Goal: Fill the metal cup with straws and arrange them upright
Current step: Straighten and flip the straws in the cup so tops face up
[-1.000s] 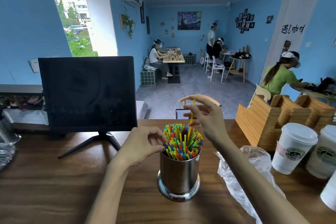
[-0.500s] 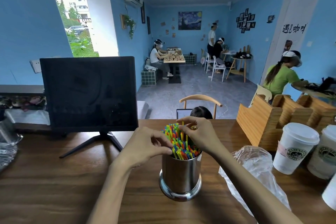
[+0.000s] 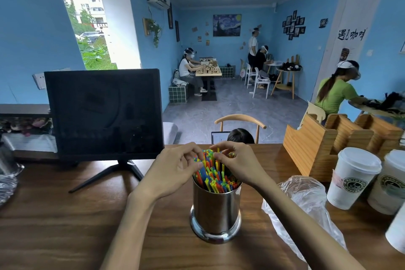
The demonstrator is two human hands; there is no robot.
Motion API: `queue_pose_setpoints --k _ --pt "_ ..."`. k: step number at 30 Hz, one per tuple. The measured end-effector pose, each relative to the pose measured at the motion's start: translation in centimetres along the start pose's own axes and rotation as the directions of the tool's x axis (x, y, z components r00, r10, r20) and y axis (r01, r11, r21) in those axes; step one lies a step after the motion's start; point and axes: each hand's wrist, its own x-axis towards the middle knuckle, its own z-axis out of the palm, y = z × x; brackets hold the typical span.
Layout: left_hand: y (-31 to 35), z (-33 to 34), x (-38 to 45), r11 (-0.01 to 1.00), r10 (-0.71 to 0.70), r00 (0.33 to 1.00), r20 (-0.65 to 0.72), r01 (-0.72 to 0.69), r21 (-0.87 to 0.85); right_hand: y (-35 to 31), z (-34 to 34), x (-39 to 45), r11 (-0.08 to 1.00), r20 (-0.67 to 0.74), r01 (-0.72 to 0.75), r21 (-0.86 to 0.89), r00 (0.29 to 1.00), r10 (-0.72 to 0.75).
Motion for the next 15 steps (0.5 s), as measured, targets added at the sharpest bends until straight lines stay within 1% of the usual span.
queue_pose_setpoints --k 4,9,15 --pt "0.4 0.0 0.1 0.999 -0.01 0.999 -0.033 0.009 -0.041 0.1 -0.1 -0.1 1.0 0.004 0.009 -0.008 1.0 -0.009" --pt "0.0 0.6 0.2 0.999 -0.016 0.994 -0.111 0.013 -0.033 0.0 -0.2 -0.2 1.0 0.005 0.018 -0.005 1.0 -0.018" --pt "-0.4 1.5 -0.2 0.996 -0.039 0.962 -0.271 0.017 -0.082 -0.2 -0.1 -0.4 1.0 0.004 0.017 -0.006 1.0 -0.017"
